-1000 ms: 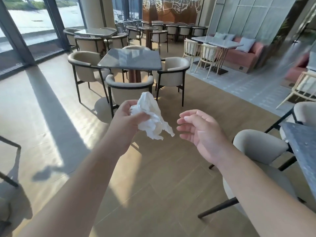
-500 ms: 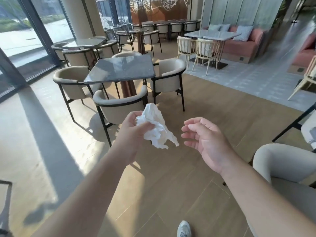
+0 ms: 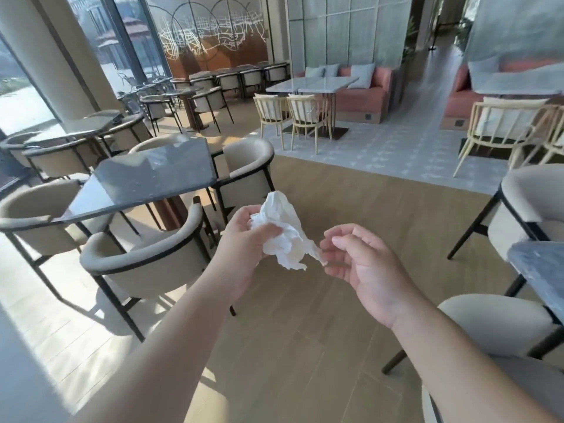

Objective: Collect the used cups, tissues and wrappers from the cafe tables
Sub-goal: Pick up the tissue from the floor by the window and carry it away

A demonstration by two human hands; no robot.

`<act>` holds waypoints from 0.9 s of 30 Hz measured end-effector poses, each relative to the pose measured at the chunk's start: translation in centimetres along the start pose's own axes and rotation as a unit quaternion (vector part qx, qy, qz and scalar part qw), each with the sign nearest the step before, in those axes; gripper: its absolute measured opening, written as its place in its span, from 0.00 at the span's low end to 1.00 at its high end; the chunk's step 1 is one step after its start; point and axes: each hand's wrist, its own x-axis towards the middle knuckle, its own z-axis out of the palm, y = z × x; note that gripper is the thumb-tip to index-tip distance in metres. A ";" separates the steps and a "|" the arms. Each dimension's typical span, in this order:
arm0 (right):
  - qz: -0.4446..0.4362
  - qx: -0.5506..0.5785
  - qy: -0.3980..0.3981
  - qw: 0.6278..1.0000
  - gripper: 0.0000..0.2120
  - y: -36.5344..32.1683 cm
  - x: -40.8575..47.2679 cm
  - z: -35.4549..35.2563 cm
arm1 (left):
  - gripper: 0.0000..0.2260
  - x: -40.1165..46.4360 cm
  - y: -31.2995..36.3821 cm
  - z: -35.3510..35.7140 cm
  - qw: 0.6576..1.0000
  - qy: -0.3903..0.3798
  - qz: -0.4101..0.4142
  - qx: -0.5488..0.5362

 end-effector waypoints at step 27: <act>-0.029 -0.055 0.149 0.987 0.08 -3.4 42.7 -9.1 | 0.17 49.3 -1.1 9.3 0.986 -0.147 -0.030 -0.069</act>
